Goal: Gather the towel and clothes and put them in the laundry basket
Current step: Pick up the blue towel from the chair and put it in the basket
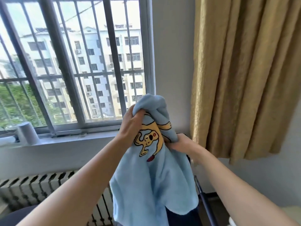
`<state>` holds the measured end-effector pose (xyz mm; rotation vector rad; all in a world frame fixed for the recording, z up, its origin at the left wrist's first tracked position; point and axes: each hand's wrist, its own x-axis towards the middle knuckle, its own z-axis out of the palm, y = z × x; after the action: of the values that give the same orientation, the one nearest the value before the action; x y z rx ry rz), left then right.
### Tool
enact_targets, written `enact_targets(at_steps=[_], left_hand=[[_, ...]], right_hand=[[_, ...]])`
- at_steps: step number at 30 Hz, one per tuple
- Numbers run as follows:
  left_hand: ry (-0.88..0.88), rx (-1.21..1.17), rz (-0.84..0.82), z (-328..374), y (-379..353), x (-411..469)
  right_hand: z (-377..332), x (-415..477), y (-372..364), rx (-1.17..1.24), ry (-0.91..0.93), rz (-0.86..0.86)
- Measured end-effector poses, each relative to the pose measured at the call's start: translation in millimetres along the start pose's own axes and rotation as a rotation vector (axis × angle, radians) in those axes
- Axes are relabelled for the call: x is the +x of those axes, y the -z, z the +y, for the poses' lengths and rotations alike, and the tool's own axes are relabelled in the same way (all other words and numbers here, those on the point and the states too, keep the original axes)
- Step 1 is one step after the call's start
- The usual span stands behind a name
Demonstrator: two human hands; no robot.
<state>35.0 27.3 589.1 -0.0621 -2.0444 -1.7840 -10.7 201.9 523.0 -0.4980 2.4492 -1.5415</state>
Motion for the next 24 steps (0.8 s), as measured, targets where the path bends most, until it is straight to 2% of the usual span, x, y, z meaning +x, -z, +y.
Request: enact_targets(at_steps=[3, 6, 11, 13, 15, 16, 18, 20, 24], left_hand=[[-0.012, 0.095, 0.093, 3, 8, 1], [0.013, 0.189, 0.123, -3, 19, 1], [0.165, 0.323, -0.174, -17, 37, 1], [0.105, 0.522, -0.194, -20, 38, 4], [-0.049, 0.666, -0.235, -14, 36, 6], [-0.077, 0.633, -0.309, -10, 35, 8], [-0.017, 0.432, -0.47, 3, 35, 10], [0.012, 0.273, -0.564, 10, 33, 13], [0.158, 0.263, -0.705, 12, 15, 14]], right_hand=[[-10, 5, 2, 0.027, 0.071, 0.216], [-32, 4, 7, 0.084, 0.135, 0.286], [-58, 4, 16, 0.13, 0.348, 0.319], [-68, 4, 21, 0.191, 0.415, 0.313], [-79, 4, 26, 0.281, 0.446, 0.236], [-83, 3, 29, 0.298, 0.458, 0.193], [-90, 2, 35, 0.265, 0.474, 0.134], [-93, 2, 39, 0.29, 0.49, 0.108], [-97, 4, 50, 0.342, 0.538, 0.141]])
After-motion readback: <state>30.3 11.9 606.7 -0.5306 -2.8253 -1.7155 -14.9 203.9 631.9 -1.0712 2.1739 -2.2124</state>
